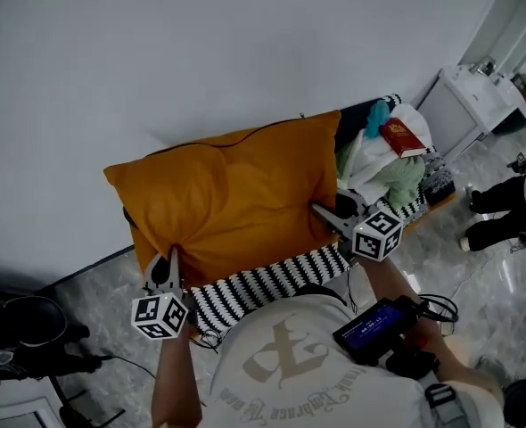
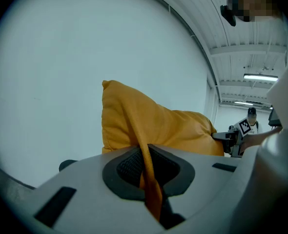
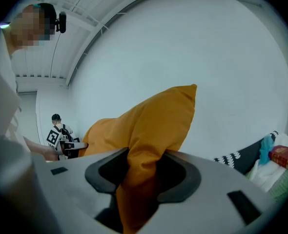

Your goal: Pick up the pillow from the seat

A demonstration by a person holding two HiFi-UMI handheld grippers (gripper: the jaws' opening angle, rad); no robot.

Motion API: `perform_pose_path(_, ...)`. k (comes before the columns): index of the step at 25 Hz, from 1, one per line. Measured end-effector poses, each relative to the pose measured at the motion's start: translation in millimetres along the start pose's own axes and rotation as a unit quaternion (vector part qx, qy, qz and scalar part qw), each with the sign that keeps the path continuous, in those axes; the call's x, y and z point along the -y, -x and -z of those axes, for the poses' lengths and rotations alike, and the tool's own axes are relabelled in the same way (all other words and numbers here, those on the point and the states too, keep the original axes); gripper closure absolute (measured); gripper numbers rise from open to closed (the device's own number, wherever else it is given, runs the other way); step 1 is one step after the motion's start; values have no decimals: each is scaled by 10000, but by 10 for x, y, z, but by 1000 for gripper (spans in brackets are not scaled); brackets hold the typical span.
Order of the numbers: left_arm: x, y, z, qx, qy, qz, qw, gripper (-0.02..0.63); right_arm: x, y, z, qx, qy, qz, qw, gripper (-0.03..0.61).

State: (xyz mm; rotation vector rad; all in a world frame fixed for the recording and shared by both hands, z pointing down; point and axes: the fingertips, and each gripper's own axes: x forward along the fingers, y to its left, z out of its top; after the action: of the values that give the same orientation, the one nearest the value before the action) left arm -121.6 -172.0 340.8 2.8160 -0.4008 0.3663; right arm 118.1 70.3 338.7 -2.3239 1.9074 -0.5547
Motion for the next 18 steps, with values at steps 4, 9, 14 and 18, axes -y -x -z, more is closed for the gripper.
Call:
perform_pose_path(4, 1, 81, 43, -5, -26, 70, 10000, 588, -107, 104, 45, 41, 23, 86, 10000, 386)
perform_pose_path(9, 31, 183, 190, -202, 28, 155, 9997, 588, -190, 241, 196, -51, -62, 220, 9997, 385)
perform_pose_path(14, 47, 438, 240, -177, 22, 125, 9998, 588, -388, 367, 273, -16, -60, 231, 9997, 385)
perform_pose_path(18, 86, 607, 305, -89, 26, 128, 9999, 588, -538, 502, 325, 37, 6, 239, 9997, 385)
